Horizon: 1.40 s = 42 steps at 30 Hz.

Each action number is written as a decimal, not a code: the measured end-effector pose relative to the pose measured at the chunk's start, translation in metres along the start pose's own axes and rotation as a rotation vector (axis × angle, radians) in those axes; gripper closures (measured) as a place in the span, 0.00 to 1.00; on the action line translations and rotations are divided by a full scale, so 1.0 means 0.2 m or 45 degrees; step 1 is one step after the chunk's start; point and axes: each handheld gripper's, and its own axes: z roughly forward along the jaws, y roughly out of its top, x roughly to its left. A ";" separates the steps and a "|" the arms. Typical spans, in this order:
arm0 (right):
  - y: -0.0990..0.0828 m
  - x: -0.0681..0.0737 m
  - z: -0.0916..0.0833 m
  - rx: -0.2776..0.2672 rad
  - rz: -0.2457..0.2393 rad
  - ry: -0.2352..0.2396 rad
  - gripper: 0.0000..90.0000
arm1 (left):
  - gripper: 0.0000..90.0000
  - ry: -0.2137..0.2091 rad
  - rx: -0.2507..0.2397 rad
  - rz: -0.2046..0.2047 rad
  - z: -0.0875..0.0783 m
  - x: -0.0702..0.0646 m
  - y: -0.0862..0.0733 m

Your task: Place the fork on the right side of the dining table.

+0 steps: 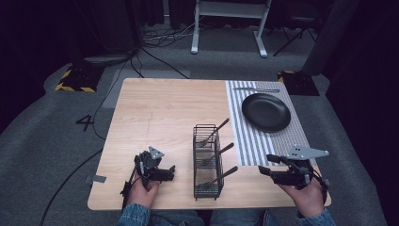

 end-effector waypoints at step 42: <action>0.24 0.32 0.06 -0.004 -0.129 0.270 0.50 | 0.00 -0.003 0.000 -0.003 0.00 0.00 0.00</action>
